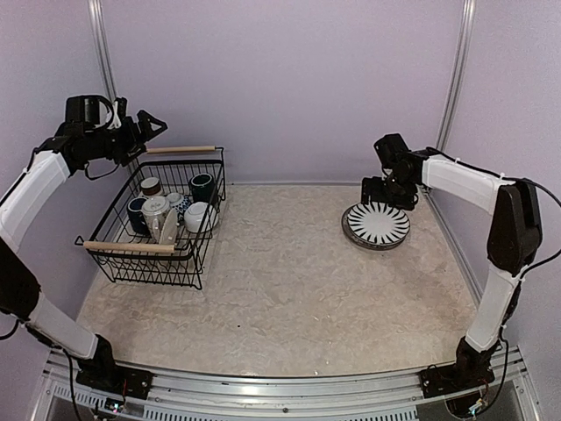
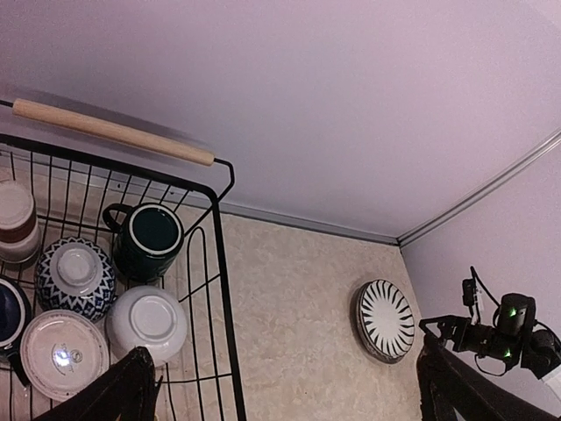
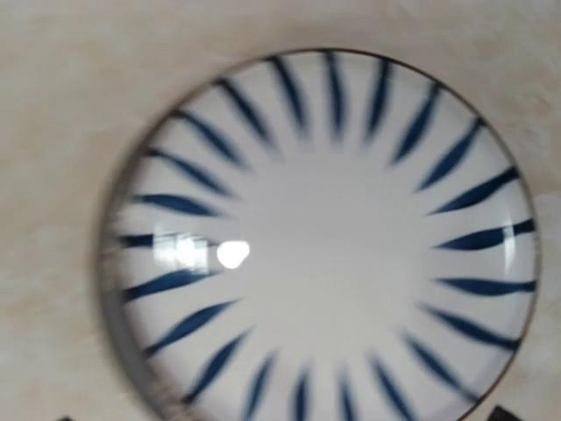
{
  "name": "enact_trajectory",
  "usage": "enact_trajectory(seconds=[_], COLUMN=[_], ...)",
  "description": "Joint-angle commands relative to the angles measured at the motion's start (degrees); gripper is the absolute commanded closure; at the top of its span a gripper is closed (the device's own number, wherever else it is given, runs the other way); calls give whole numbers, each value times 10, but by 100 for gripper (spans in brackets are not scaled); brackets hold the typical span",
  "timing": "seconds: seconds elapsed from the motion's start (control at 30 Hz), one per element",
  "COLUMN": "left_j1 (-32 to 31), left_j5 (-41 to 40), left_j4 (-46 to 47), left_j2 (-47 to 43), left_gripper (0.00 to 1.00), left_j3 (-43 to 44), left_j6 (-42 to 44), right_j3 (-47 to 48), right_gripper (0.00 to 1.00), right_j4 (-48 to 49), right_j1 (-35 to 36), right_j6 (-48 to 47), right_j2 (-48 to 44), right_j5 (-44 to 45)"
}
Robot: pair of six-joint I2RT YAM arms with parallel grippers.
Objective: Unload the mixed dishes from the dish rack
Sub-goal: Place the plate with another plate, then grab the plate from the dish rack.
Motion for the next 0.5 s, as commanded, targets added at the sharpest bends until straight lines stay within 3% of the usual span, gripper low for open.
enact_trajectory(seconds=[0.0,0.47], left_j1=[-3,3], left_j5=[13,50], left_j4=[-4,-13], left_j2=[-15,16], left_gripper=[1,2], left_j3=[10,23], left_j6=[-12,-36], right_j3=[-12,-244], right_gripper=[0,0], right_j4=[-21,143], right_j1=[31,57], right_j6=[45,101], right_j2=[-30,-194], right_j5=[32,36])
